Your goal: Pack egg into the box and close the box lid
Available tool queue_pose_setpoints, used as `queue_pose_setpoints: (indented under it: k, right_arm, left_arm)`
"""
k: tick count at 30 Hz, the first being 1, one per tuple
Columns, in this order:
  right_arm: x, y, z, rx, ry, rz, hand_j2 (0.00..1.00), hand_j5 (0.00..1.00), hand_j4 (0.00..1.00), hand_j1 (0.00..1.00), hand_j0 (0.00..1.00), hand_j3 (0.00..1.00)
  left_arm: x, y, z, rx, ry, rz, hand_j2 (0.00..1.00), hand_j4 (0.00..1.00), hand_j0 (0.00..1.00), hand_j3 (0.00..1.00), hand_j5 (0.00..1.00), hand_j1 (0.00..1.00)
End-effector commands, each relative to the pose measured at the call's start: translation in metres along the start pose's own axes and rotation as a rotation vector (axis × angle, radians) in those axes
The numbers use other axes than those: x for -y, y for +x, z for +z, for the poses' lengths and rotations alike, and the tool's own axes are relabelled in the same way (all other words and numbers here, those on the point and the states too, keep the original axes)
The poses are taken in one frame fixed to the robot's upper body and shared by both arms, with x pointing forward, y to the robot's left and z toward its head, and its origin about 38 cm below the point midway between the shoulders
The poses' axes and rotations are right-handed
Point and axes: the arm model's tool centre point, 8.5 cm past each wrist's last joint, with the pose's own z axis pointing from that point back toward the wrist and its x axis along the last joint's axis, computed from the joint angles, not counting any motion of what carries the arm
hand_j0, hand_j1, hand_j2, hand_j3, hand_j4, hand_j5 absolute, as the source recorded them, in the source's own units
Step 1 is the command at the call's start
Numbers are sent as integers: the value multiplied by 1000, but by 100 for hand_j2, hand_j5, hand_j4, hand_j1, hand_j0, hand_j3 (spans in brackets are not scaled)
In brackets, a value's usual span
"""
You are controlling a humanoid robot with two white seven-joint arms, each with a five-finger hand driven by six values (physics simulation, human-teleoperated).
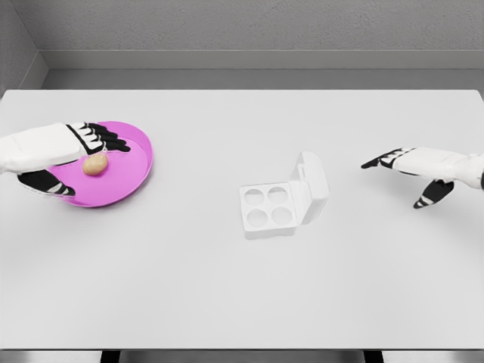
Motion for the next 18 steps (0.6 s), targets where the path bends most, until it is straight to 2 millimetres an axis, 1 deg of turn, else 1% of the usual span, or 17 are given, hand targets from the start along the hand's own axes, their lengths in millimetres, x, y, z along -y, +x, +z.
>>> queue_pose_setpoints:
  k: [1, 2, 3, 4, 5, 6, 9, 11, 12, 15, 16, 18]
  right_arm:
    - [-3, 1, -2, 0, 16, 25, 100, 100, 100, 100, 100, 100]
    - [-1, 1, -2, -2, 14, 26, 100, 100, 100, 100, 100, 100]
    - [-1, 0, -1, -4, 13, 27, 100, 100, 100, 100, 100, 100]
    - [1, 0, -1, -5, 11, 28, 100, 100, 100, 100, 100, 100]
    - [3, 1, -1, -2, 7, 34, 100, 100, 100, 100, 100, 100]
    - [8, 3, 0, 5, 1, 46, 100, 100, 100, 100, 100, 100]
    - [7, 2, 0, 0, 2, 42, 100, 100, 100, 100, 100, 100]
    - [8, 3, -1, 4, -2, 44, 100, 100, 100, 100, 100, 100]
    - [9, 3, 0, 4, -3, 47, 100, 100, 100, 100, 100, 100]
    - [11, 4, 0, 6, -7, 50, 100, 100, 100, 100, 100, 100]
    - [12, 3, 0, 5, -8, 50, 100, 100, 100, 100, 100, 100]
    - [17, 3, 1, 4, -18, 57, 100, 100, 100, 100, 100, 100]
  left_arm:
    - [25, -14, -12, -31, -26, 65, 100, 100, 100, 100, 100, 100]
    - [25, -16, -14, -32, -19, 70, 100, 100, 100, 100, 100, 100]
    - [24, -23, -14, -46, -15, 87, 100, 100, 100, 100, 100, 100]
    - [31, -24, -24, -36, -21, 122, 100, 100, 100, 100, 100, 100]
    - [28, -31, -22, -53, -12, 132, 100, 100, 100, 100, 100, 100]
    - [29, -33, -22, -57, -12, 134, 100, 100, 100, 100, 100, 100]
    - [41, -41, -33, -72, -3, 186, 100, 100, 100, 100, 100, 100]
    - [39, -46, -32, -86, 2, 192, 100, 100, 100, 100, 100, 100]
    - [38, -48, -36, -84, 12, 199, 100, 100, 100, 100, 100, 100]
    - [37, -51, -35, -94, 12, 200, 100, 100, 100, 100, 100, 100]
    - [40, -58, -33, -114, 11, 217, 100, 100, 100, 100, 100, 100]
    - [45, -67, -41, -140, 8, 236, 100, 100, 100, 100, 100, 100]
